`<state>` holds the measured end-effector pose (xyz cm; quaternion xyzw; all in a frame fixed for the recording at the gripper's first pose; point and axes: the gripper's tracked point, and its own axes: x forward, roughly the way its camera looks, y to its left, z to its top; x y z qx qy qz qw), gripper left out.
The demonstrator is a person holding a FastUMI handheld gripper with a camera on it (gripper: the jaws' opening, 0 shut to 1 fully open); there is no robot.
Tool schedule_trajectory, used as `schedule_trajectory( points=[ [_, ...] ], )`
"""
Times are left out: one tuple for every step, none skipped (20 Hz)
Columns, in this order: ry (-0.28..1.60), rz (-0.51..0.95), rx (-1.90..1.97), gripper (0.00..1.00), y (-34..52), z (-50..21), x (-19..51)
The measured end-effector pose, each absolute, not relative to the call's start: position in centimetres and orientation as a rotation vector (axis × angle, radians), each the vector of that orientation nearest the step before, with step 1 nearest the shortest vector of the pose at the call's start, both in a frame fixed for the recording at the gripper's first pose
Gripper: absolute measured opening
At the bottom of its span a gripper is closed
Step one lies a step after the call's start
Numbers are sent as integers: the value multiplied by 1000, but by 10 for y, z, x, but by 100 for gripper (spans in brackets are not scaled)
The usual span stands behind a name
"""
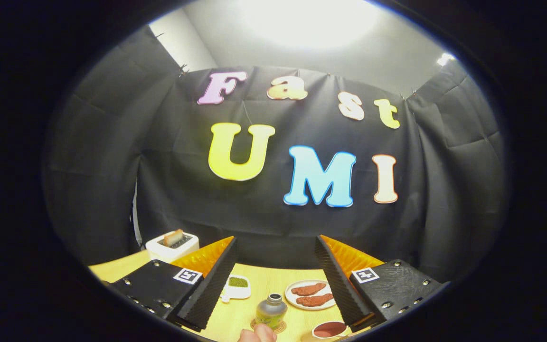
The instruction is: Take the bottle from table, then pour the juice into the cup, finally place the bottle on the coaster
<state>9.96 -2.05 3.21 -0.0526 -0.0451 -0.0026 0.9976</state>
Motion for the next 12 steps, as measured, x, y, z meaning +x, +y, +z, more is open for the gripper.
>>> schedule_trajectory(
  points=[
    [-81, 0, -88, 99, -20, 41, 94],
    [-70, -4, -85, 99, -27, 48, 89],
    [-61, -6, -83, 99, -30, 57, 84],
    [-68, 8, -81, 99, -29, 69, 80],
    [-76, 17, -78, 99, -28, 78, 76],
    [-81, 26, -76, 99, -30, 84, 73],
    [-84, 24, -74, 99, -36, 87, 70],
    [-88, 20, -75, 99, -43, 89, 68],
    [-91, 18, -67, 99, -48, 90, 67],
    [-93, 16, -62, 99, -55, 89, 65],
    [-90, 3, -60, 99, -65, 86, 63],
    [-91, -6, -65, 99, -74, 83, 60]
  ],
)
